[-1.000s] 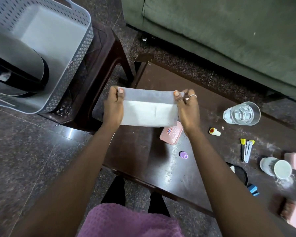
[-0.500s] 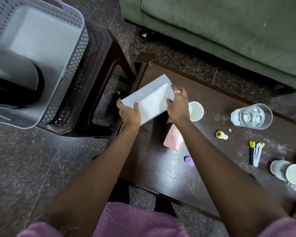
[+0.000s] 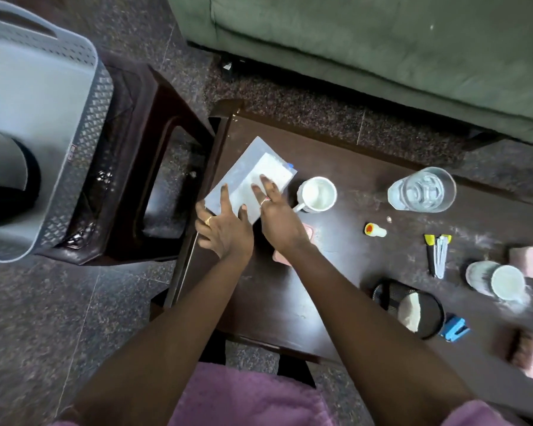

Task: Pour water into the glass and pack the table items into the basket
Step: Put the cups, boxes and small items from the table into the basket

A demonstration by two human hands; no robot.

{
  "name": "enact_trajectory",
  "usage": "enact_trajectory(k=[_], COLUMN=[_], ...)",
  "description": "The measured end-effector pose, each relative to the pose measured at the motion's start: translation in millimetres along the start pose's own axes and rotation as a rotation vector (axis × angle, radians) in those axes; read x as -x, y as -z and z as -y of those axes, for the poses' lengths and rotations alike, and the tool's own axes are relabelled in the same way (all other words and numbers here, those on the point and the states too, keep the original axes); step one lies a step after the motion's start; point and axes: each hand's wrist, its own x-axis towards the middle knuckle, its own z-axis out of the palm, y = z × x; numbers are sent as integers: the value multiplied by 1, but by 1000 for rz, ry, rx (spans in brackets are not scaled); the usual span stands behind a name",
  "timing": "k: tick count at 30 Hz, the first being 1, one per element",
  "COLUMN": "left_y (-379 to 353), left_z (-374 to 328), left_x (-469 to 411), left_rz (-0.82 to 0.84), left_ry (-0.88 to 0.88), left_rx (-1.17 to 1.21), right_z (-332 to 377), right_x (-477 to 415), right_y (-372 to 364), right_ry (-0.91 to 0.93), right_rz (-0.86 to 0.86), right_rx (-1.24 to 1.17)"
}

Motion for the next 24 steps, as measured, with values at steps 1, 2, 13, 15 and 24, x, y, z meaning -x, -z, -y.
enact_trajectory(k=[1,2,13,15,24], left_y=[1,1,-30,-43,-91], left_z=[-6,-12,-52,-57,-61], left_x=[7,15,131,151,198], left_rz=[-27,-42,114,164,255], left_ry=[-60,-128,-705,-770,-812], left_rx=[22,39,16,3,-191], right_z=[1,1,-61,-75,-138], right_x=[8,16,132,155,218], right_y=[4,7,51,52,50], right_ry=[32,52,-445,-588,-1052], right_rz=[-44,-84,-636,-644,-84], right_rx=[-4,-21,90,93,-240])
